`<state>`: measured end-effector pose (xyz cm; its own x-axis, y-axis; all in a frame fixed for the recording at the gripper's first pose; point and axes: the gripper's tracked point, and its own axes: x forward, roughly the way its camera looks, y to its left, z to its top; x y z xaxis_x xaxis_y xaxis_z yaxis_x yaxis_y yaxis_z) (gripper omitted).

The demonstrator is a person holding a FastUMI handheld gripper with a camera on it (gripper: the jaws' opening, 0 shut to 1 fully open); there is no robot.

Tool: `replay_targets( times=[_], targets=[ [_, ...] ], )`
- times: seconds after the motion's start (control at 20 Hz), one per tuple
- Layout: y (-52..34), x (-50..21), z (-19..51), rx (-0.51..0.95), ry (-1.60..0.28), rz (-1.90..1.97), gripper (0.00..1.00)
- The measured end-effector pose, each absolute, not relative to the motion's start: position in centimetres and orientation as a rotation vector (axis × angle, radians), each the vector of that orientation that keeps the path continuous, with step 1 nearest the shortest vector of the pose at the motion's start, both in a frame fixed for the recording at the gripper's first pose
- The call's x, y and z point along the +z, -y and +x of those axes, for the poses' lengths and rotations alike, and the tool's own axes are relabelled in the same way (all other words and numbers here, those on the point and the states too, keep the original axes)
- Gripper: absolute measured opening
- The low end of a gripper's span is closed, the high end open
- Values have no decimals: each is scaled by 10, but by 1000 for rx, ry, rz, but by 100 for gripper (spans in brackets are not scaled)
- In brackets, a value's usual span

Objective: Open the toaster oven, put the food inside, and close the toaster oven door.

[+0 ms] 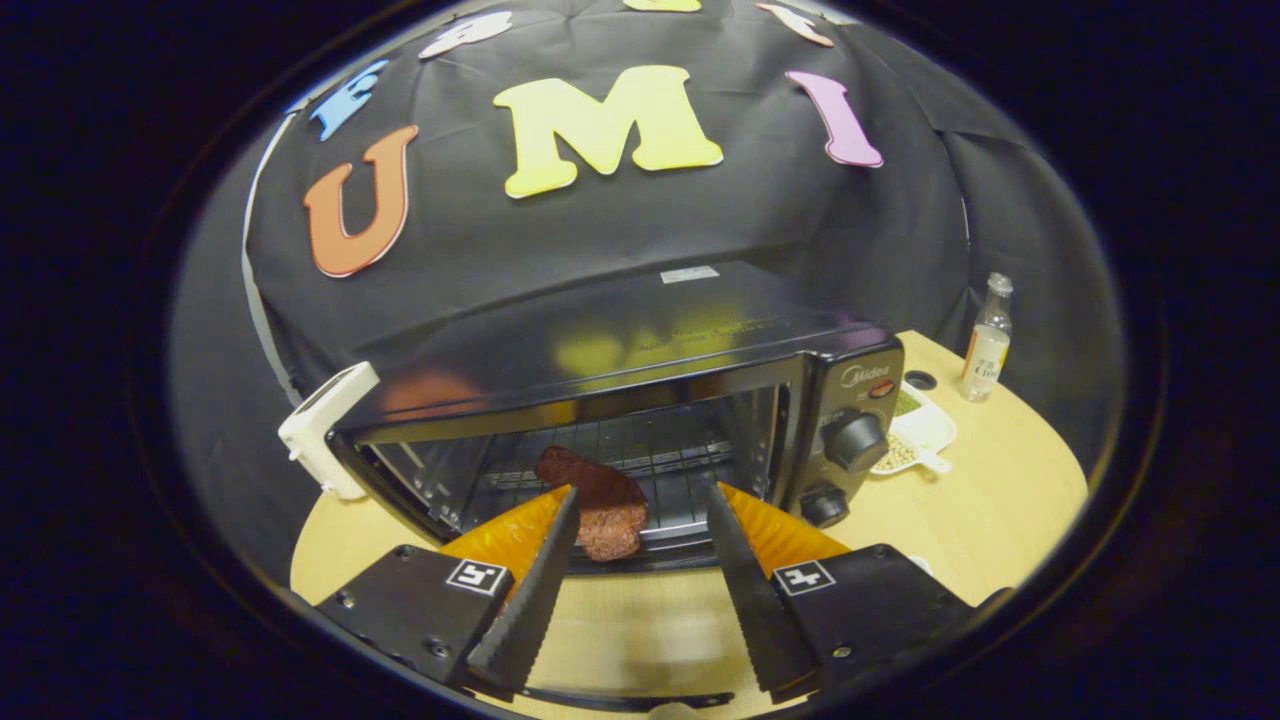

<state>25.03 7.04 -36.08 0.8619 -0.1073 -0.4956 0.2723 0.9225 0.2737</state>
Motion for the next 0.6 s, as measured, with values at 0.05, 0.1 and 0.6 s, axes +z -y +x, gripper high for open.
replay_targets(
  times=[0.05, 0.1, 0.6],
  targets=[
    [-68, -356, 244, -198, -491, 334, 83],
    [-68, -351, 238, -187, -488, 328, 83],
    [-53, -335, 154, -126, -542, 172, 89]
  ],
)
